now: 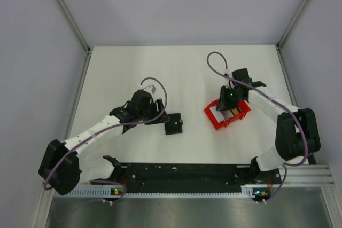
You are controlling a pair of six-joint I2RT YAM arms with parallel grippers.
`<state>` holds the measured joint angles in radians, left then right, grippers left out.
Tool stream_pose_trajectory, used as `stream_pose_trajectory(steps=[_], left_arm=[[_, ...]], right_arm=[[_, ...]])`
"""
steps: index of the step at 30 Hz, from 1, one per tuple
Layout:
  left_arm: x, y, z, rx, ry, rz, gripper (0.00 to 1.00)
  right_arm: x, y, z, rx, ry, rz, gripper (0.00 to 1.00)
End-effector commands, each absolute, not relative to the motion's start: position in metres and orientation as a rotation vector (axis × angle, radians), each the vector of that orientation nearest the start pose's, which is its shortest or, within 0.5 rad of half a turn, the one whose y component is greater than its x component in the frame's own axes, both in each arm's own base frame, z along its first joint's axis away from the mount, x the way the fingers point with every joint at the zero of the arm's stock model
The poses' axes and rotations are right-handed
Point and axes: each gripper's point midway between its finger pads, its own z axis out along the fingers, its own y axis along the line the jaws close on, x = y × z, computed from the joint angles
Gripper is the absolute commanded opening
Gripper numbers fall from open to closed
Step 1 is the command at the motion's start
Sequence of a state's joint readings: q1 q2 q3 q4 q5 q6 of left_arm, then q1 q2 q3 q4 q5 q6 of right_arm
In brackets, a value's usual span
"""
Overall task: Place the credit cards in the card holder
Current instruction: Pick up the credit card from the storage box.
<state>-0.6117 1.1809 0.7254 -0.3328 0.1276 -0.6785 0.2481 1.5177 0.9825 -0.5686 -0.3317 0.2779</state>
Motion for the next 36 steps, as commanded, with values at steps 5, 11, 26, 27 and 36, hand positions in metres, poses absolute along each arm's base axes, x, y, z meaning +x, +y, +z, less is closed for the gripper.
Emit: stream_pose_trajectory(steps=[5, 11, 26, 27, 36], left_arm=[[0.235, -0.228, 0.111, 0.0, 2.456, -0.778, 0.61], [0.236, -0.229, 0.11, 0.004, 2.46, -0.775, 0.61], [0.238, -0.232, 0.112, 0.006, 2.454, -0.79, 0.61], [0.238, -0.232, 0.112, 0.006, 2.454, -0.792, 0.61], [0.241, -0.23, 0.116, -0.017, 2.443, -0.778, 0.61]], right_arm=[[0.302, 0.146, 0.094, -0.126, 2.641, 0.591, 0.05], [0.307, 0.14, 0.1, -0.118, 2.621, 0.545, 0.01], [0.315, 0.117, 0.135, -0.081, 2.437, 0.208, 0.0], [0.315, 0.114, 0.136, -0.074, 2.424, 0.16, 0.0], [0.299, 0.145, 0.175, -0.114, 2.248, 0.096, 0.0]])
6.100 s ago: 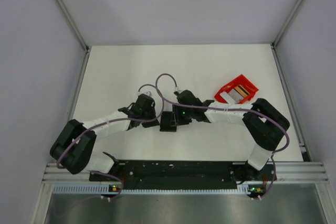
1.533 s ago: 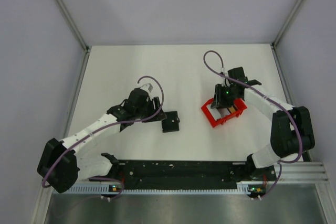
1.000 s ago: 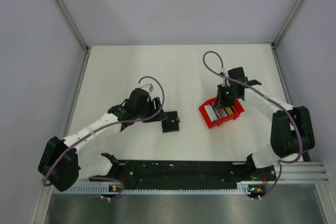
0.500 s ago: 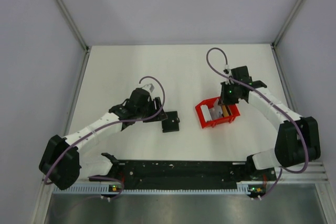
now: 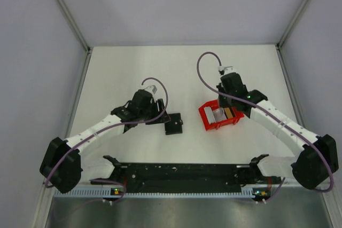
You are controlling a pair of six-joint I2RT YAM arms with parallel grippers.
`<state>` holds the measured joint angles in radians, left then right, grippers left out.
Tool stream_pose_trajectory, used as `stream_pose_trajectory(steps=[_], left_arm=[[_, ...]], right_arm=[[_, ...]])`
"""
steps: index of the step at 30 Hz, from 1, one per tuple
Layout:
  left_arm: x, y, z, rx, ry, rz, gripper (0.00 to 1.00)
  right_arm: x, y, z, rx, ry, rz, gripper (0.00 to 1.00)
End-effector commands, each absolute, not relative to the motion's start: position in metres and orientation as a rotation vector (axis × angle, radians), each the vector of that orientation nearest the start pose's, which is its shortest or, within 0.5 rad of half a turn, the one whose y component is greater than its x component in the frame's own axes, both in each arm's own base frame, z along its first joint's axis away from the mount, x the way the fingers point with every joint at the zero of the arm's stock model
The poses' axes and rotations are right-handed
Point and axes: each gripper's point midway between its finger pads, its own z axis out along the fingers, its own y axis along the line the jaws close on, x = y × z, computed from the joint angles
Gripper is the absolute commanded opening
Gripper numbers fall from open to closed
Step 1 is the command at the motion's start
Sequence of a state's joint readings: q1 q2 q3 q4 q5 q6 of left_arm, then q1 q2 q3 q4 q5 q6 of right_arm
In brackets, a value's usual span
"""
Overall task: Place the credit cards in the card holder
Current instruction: Pick up the credit card from the storage box, then open the card holder at the center of the board.
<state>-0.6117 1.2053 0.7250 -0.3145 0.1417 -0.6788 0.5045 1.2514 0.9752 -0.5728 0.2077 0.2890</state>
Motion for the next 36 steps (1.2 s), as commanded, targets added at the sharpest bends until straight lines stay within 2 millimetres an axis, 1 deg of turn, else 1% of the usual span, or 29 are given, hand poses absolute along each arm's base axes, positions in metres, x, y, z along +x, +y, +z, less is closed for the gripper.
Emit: stream_pose_trajectory(steps=[1, 4, 7, 9, 11, 16, 18, 21, 27, 33, 36], left_arm=[[0.242, -0.228, 0.117, -0.027, 2.439, -0.764, 0.61], [0.244, -0.216, 0.118, -0.087, 2.432, -0.696, 0.61], [0.246, -0.196, 0.119, -0.174, 2.416, -0.584, 0.61], [0.246, -0.186, 0.12, -0.223, 2.403, -0.535, 0.61], [0.246, -0.176, 0.122, -0.267, 2.386, -0.491, 0.61], [0.244, -0.164, 0.125, -0.322, 2.36, -0.447, 0.61], [0.243, -0.163, 0.125, -0.323, 2.362, -0.443, 0.61], [0.242, -0.161, 0.124, -0.33, 2.367, -0.429, 0.61], [0.24, -0.155, 0.122, -0.351, 2.368, -0.402, 0.61], [0.24, -0.152, 0.123, -0.367, 2.356, -0.396, 0.62], [0.24, -0.153, 0.123, -0.366, 2.355, -0.406, 0.62]], right_arm=[[0.295, 0.151, 0.177, -0.127, 2.242, 0.108, 0.0], [0.283, 0.177, 0.185, -0.173, 2.232, 0.173, 0.0], [0.269, 0.203, 0.18, -0.228, 2.264, 0.251, 0.0], [0.259, 0.22, 0.167, -0.279, 2.302, 0.276, 0.0], [0.249, 0.232, 0.153, -0.322, 2.338, 0.275, 0.0], [0.23, 0.26, 0.12, -0.426, 2.402, 0.253, 0.0], [0.227, 0.262, 0.102, -0.448, 2.435, 0.197, 0.0], [0.225, 0.26, 0.086, -0.454, 2.453, 0.143, 0.0], [0.222, 0.261, 0.071, -0.439, 2.479, 0.155, 0.0], [0.215, 0.255, 0.051, -0.425, 2.513, 0.139, 0.0], [0.213, 0.255, 0.05, -0.413, 2.51, 0.15, 0.02]])
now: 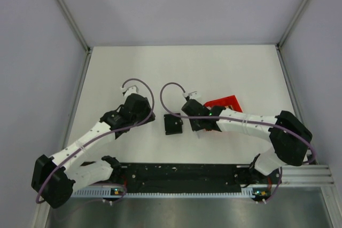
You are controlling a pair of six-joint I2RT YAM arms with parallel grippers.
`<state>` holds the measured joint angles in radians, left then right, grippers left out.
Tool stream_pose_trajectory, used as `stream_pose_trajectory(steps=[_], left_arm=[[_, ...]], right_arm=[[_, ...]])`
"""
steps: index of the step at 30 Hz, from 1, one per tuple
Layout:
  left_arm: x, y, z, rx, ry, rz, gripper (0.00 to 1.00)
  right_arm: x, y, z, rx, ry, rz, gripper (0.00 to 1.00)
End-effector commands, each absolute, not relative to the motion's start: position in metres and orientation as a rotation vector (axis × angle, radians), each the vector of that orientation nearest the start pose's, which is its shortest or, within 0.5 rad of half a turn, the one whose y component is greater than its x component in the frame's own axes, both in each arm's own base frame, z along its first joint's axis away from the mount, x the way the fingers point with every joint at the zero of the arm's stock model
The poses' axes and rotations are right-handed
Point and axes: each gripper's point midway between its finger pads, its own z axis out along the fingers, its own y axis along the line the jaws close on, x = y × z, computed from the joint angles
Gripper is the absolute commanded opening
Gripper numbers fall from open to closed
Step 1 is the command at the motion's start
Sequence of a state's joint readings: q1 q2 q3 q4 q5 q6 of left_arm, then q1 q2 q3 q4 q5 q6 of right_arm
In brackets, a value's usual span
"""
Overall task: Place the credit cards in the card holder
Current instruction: Open the card holder at the center of the board.
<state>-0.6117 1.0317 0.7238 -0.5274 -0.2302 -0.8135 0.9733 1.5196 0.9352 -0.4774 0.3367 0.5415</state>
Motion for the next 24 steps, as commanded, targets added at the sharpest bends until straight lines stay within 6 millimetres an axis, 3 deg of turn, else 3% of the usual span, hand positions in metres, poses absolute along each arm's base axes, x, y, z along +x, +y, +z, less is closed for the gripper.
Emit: stream_pose_trajectory(steps=[1, 9, 14, 16, 20, 24], left_arm=[[0.24, -0.154, 0.123, -0.367, 2.355, -0.408, 0.61], [0.24, -0.156, 0.121, -0.36, 2.358, -0.423, 0.62], [0.24, -0.157, 0.122, -0.353, 2.357, -0.426, 0.61], [0.24, -0.158, 0.123, -0.343, 2.356, -0.434, 0.61], [0.238, -0.157, 0.121, -0.332, 2.366, -0.427, 0.61], [0.237, -0.154, 0.118, -0.339, 2.373, -0.405, 0.61]], right_arm=[[0.213, 0.254, 0.049, -0.406, 2.509, 0.152, 0.03], [0.209, 0.253, 0.048, -0.415, 2.511, 0.172, 0.09], [0.212, 0.253, 0.055, -0.401, 2.487, 0.179, 0.0], [0.214, 0.256, 0.064, -0.396, 2.47, 0.2, 0.0], [0.22, 0.272, 0.1, -0.36, 2.406, 0.312, 0.0], [0.226, 0.306, 0.143, -0.31, 2.346, 0.508, 0.0]])
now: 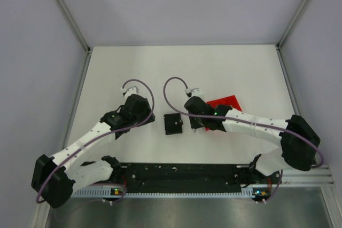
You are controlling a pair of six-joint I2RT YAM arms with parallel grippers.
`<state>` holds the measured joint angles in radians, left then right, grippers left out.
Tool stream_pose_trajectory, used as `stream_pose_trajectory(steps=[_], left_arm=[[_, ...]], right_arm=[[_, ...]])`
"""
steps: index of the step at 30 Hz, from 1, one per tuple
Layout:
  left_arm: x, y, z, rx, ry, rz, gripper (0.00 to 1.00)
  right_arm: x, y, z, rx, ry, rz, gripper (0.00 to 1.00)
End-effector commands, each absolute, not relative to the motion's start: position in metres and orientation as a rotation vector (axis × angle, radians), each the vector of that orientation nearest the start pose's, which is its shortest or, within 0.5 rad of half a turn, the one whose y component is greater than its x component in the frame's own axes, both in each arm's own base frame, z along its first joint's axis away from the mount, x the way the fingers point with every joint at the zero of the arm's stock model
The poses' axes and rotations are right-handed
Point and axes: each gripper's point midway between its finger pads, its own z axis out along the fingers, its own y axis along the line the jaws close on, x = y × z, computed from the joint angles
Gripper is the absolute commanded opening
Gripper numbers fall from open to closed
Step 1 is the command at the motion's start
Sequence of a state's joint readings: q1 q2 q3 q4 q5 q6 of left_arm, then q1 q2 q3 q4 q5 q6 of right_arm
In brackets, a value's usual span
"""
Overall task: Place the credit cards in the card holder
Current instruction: Open the card holder at the center of the board.
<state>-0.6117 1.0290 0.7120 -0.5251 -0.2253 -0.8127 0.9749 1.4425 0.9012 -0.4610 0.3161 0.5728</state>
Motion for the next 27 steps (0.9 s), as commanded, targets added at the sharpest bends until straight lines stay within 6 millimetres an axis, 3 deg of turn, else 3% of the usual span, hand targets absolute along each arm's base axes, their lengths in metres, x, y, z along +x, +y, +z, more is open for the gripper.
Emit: stream_pose_trajectory(steps=[1, 6, 11, 17, 27], left_arm=[[0.237, -0.152, 0.117, -0.346, 2.374, -0.398, 0.6], [0.234, -0.148, 0.115, -0.361, 2.384, -0.373, 0.59], [0.232, -0.144, 0.117, -0.36, 2.383, -0.353, 0.62], [0.232, -0.149, 0.115, -0.337, 2.387, -0.387, 0.65], [0.232, -0.173, 0.099, -0.223, 2.454, -0.476, 0.64]], right_arm=[[0.226, 0.315, 0.148, -0.311, 2.343, 0.554, 0.0], [0.232, 0.351, 0.146, -0.316, 2.368, 0.646, 0.0], [0.236, 0.371, 0.123, -0.343, 2.42, 0.64, 0.0], [0.244, 0.364, 0.104, -0.332, 2.434, 0.538, 0.0], [0.247, 0.329, 0.082, -0.3, 2.47, 0.399, 0.0]])
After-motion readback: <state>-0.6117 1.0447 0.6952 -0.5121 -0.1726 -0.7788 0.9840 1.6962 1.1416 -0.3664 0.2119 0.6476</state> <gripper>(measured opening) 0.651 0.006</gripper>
